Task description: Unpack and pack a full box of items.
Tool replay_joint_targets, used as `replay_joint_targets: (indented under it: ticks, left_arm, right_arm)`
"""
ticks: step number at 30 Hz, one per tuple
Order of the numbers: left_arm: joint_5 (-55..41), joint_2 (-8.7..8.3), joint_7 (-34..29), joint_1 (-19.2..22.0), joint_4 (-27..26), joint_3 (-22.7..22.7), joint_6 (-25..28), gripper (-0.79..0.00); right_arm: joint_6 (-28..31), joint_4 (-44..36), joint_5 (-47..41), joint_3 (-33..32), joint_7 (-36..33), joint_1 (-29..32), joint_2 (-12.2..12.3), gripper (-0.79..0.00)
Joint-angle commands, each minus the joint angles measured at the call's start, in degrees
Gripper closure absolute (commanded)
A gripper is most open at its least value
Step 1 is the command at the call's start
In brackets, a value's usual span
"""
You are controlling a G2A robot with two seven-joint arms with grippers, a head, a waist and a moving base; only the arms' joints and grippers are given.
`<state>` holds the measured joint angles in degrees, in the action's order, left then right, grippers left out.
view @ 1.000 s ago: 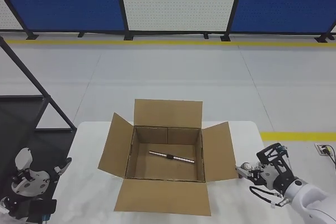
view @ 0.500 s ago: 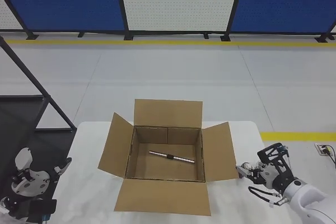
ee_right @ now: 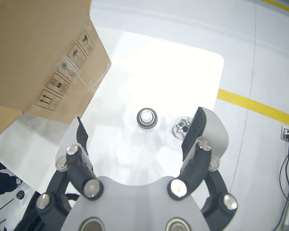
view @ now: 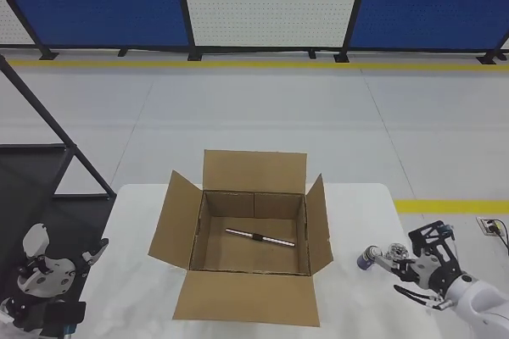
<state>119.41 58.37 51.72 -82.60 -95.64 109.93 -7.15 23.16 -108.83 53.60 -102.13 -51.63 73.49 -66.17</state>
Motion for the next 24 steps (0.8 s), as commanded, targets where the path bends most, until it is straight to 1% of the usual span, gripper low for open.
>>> replay_joint_targets:
  ticks: [1, 3, 6, 10, 19, 24]
  left_arm:
    - [0.0, 0.0, 0.0, 0.0, 0.0, 0.0, 0.0, -0.785]
    - [0.0, 0.0, 0.0, 0.0, 0.0, 0.0, 0.0, -0.785]
    - [0.0, 0.0, 0.0, 0.0, 0.0, 0.0, 0.0, -0.785]
    - [0.0, 0.0, 0.0, 0.0, 0.0, 0.0, 0.0, -0.785]
    - [0.0, 0.0, 0.0, 0.0, 0.0, 0.0, 0.0, -0.785]
    - [0.0, 0.0, 0.0, 0.0, 0.0, 0.0, 0.0, -0.785]
  right_arm:
    - [-0.5, 3.3, 2.6, 3.0, -1.5, -2.6, 0.1, -0.785]
    - [-0.1, 6.0, 4.0, 5.5, -2.3, -4.6, 0.2, -0.785]
    - [0.5, 9.7, 4.9, 7.5, -3.1, -6.9, 0.4, -0.785]
    - [1.4, 12.7, 4.5, 8.2, -4.1, -8.5, 0.7, -0.785]
    - [1.0, 19.9, 4.9, 10.9, -4.3, -12.9, 1.1, -0.785]
    - [1.0, 22.5, 4.9, 12.8, -4.2, -15.0, 1.3, -0.785]
